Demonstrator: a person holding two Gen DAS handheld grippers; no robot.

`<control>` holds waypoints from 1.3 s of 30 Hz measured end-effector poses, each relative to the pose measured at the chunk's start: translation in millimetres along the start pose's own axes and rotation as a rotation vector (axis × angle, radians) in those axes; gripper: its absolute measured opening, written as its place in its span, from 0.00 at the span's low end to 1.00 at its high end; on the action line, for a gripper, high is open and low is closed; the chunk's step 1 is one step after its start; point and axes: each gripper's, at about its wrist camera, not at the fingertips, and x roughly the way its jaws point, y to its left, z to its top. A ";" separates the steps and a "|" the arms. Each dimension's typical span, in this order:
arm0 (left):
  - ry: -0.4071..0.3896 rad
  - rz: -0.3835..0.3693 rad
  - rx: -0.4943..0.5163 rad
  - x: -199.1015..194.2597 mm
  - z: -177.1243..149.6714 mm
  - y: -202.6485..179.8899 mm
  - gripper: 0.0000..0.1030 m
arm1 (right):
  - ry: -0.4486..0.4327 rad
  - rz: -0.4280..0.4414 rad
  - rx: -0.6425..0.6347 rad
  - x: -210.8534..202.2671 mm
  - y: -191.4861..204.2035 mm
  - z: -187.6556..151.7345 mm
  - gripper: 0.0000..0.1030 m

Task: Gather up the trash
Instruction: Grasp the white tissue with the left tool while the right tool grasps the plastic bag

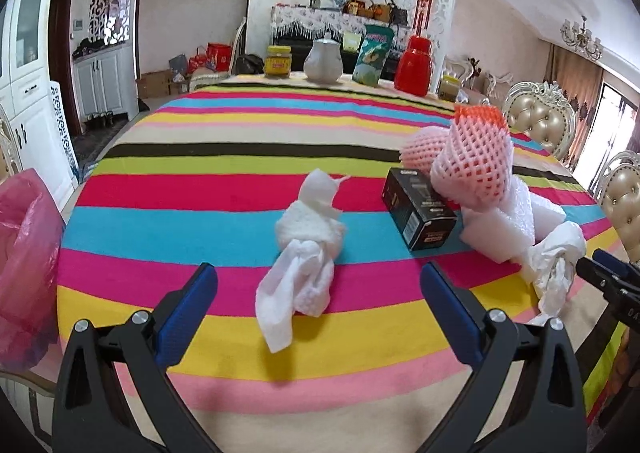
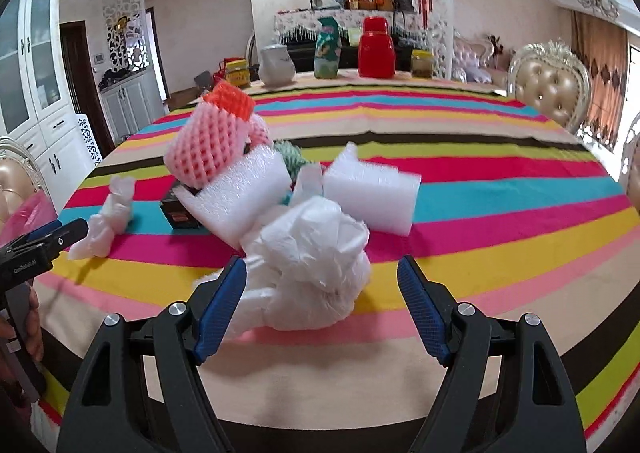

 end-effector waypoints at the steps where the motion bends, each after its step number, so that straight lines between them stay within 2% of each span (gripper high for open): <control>1: 0.003 0.002 -0.006 1.5 0.5 1.1 0.95 | 0.012 -0.001 0.004 4.4 -1.0 -1.6 0.73; 6: 0.013 0.020 -0.012 7.8 6.2 6.1 0.95 | 0.039 -0.001 0.016 13.3 2.4 -1.0 0.75; 12: 0.099 0.015 -0.052 38.6 20.0 14.6 0.94 | 0.108 0.006 0.022 28.1 2.8 -0.9 0.74; 13: 0.112 0.010 -0.057 43.2 21.9 15.7 0.91 | 0.117 0.007 0.023 29.7 2.9 -0.7 0.73; 17: 0.173 -0.018 -0.048 59.1 20.9 13.1 0.62 | 0.140 0.028 0.037 33.8 0.7 -0.7 0.53; 19: 0.196 -0.044 -0.037 63.4 20.0 9.6 0.50 | 0.149 0.039 0.050 35.1 -1.7 -1.1 0.48; 21: 0.183 -0.045 -0.026 61.0 20.3 7.7 0.37 | 0.154 0.049 0.059 35.9 -2.7 -0.7 0.41; 23: 0.170 -0.048 -0.013 58.4 19.8 4.8 0.31 | 0.147 0.051 0.052 34.4 -0.3 -0.1 0.36; 30: 0.092 -0.049 0.006 37.1 15.2 0.6 0.23 | 0.112 0.039 0.052 27.2 0.9 1.4 0.29; 39: -0.028 -0.061 -0.011 -5.0 3.4 -4.1 0.23 | 0.024 0.010 0.024 9.3 6.5 2.0 0.29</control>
